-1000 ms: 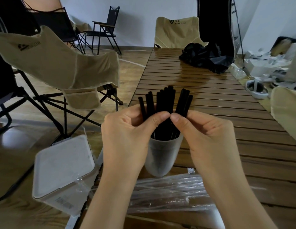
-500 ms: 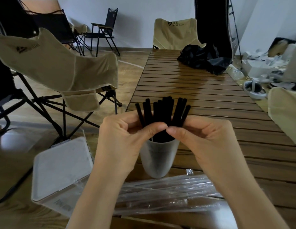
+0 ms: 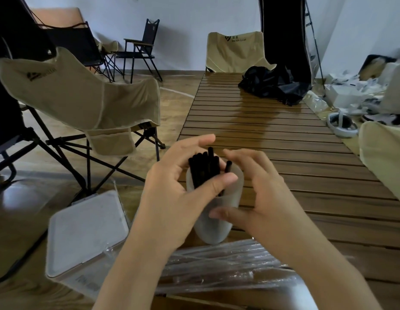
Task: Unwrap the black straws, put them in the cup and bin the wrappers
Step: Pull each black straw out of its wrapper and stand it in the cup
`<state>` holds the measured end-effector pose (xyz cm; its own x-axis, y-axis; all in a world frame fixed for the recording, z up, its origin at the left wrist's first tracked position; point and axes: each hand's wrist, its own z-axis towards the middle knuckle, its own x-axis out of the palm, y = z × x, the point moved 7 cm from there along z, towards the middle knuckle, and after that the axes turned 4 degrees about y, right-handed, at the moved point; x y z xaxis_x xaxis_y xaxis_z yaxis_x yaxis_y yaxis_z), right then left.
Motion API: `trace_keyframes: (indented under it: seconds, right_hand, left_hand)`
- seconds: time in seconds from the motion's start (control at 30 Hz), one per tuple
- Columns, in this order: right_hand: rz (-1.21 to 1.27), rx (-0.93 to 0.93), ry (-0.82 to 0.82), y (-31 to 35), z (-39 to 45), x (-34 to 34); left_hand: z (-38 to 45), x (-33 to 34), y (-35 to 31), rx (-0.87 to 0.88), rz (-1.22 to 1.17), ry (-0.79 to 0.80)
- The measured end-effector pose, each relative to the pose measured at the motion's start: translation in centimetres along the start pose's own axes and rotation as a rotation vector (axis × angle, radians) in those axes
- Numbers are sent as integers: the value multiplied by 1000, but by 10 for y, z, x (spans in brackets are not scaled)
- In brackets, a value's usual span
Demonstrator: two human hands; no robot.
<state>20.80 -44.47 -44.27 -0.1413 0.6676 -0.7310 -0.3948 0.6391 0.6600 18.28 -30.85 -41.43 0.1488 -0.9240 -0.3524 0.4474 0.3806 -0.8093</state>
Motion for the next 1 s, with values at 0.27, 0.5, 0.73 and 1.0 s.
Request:
trace_keyframes:
  seconds: [0.27, 0.5, 0.73, 1.0]
  right_hand:
    - [356, 110, 73, -27, -2, 28]
    - [389, 107, -42, -30, 0, 31]
    - [409, 158, -249, -34, -1, 30]
    - [244, 143, -230, -34, -1, 25]
  left_hand:
    - [-2, -5, 16, -97, 42, -8]
    - [-5, -4, 28, -161, 25, 22]
    - [-18, 6, 64, -485, 153, 104]
    - [-14, 10, 69, -427, -35, 42]
